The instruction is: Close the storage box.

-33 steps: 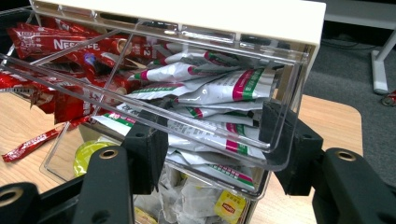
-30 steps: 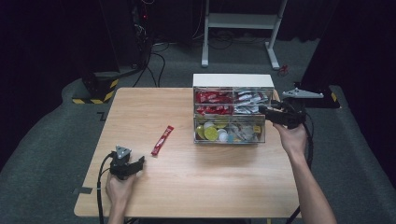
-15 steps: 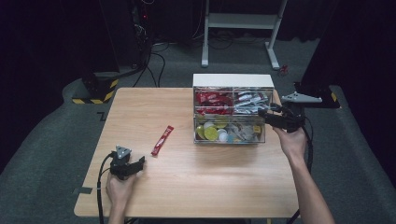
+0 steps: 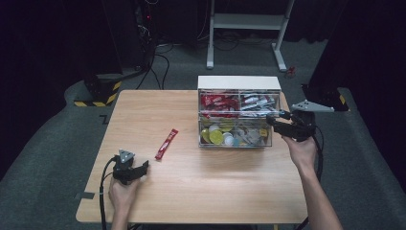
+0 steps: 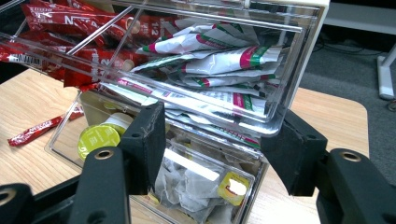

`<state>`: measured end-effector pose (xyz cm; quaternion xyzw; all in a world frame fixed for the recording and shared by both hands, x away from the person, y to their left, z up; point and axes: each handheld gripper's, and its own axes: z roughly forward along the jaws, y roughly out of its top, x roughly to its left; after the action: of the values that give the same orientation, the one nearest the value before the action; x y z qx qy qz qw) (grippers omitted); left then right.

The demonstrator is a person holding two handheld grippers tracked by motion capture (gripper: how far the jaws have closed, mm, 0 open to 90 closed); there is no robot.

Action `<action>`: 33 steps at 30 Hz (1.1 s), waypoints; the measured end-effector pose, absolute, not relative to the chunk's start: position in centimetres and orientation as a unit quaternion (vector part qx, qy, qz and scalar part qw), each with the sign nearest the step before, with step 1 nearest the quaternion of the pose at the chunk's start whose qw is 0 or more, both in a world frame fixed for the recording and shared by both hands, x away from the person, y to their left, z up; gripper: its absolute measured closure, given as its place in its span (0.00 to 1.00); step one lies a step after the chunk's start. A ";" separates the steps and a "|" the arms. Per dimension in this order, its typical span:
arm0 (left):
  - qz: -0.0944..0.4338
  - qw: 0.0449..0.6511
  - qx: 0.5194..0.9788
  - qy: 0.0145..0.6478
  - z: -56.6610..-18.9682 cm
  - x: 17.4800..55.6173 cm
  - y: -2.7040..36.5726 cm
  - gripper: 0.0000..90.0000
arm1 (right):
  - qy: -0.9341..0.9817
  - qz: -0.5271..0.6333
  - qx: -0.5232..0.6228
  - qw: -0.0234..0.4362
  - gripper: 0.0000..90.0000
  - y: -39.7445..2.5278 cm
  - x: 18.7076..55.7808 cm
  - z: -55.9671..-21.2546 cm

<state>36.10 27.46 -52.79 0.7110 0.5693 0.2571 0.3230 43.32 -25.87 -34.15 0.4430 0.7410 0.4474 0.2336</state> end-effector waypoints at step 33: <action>0.254 0.323 0.715 0.566 -52.8 36.1 27.4 0.33 | 0.720 0.468 0.462 0.223 0.41 -28.7 40.2 -40.0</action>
<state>36.12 27.40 -52.80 0.7145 0.5662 0.2538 0.3233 40.25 -28.65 -40.03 0.4618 0.7197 0.4679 0.2232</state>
